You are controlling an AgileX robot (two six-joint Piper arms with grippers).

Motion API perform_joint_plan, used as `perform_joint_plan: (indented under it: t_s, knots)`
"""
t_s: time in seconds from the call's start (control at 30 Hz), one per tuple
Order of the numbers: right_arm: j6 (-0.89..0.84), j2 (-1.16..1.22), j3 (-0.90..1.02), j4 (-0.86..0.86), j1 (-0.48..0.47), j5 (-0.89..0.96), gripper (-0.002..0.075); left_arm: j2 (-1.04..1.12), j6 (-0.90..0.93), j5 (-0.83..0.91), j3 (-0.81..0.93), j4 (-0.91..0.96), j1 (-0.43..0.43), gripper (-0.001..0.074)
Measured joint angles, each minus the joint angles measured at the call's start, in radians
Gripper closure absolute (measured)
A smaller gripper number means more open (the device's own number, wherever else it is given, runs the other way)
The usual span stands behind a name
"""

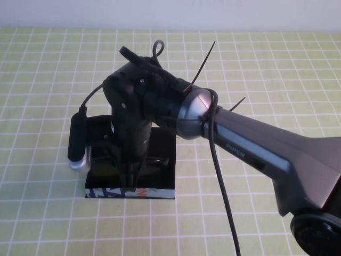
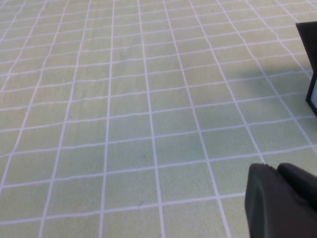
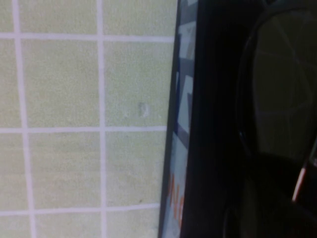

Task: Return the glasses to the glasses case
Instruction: Place the glasses in the glasses case

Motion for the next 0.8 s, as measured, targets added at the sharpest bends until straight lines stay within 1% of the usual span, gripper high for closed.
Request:
perform_joint_plan:
  t_s: [0.8]
  knots:
    - [0.002,0.052,-0.001,-0.012,-0.012,0.0,0.0677,0.0,0.0,0.0,0.0,0.0,0.0,0.0737]
